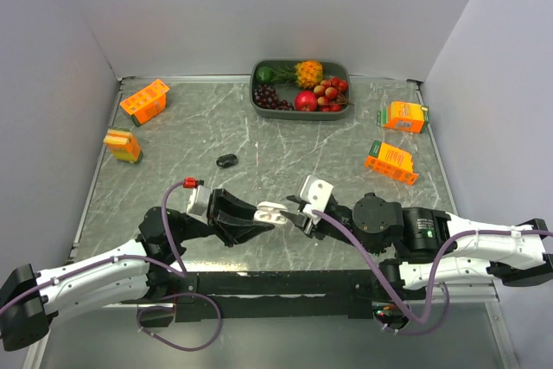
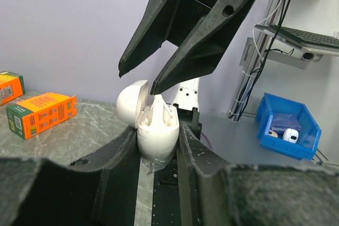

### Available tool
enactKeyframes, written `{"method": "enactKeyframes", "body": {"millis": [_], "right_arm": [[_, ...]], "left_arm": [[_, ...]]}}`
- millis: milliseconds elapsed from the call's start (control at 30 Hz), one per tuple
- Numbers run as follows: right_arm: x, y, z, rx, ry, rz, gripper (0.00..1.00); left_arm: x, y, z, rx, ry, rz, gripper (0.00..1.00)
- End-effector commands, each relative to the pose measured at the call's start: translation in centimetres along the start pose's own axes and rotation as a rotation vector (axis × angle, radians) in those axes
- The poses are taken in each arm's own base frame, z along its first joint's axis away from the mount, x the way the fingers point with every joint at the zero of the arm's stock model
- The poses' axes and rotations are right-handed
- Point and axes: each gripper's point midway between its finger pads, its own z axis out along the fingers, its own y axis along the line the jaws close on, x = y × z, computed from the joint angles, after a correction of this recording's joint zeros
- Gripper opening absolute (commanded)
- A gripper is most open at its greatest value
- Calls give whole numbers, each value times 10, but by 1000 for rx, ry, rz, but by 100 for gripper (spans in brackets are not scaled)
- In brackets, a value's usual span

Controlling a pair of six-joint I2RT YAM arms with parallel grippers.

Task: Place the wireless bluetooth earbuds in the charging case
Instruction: Adjust the earbud with the charging case.

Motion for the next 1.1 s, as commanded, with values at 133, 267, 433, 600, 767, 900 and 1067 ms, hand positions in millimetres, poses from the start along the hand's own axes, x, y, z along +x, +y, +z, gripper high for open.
{"method": "enactKeyframes", "body": {"millis": [133, 267, 433, 600, 767, 900, 1067], "right_arm": [[4, 5, 1, -21, 34, -8, 43], [11, 9, 0, -37, 61, -22, 43], [12, 12, -3, -54, 54, -28, 44], [4, 6, -7, -34, 29, -20, 45], [-22, -12, -15, 36, -61, 19, 49], [-43, -17, -21, 38, -115, 29, 50], [-38, -11, -6, 40, -56, -9, 50]], "left_arm": [[-21, -9, 1, 32, -72, 28, 1], [-23, -9, 1, 26, -81, 30, 1], [-24, -7, 0, 15, -83, 34, 1], [-20, -6, 1, 15, -69, 29, 1], [-14, -4, 3, 16, -49, 22, 1], [-11, -4, 4, 18, -35, 20, 1], [-7, -4, 6, 29, -14, 11, 1]]}}
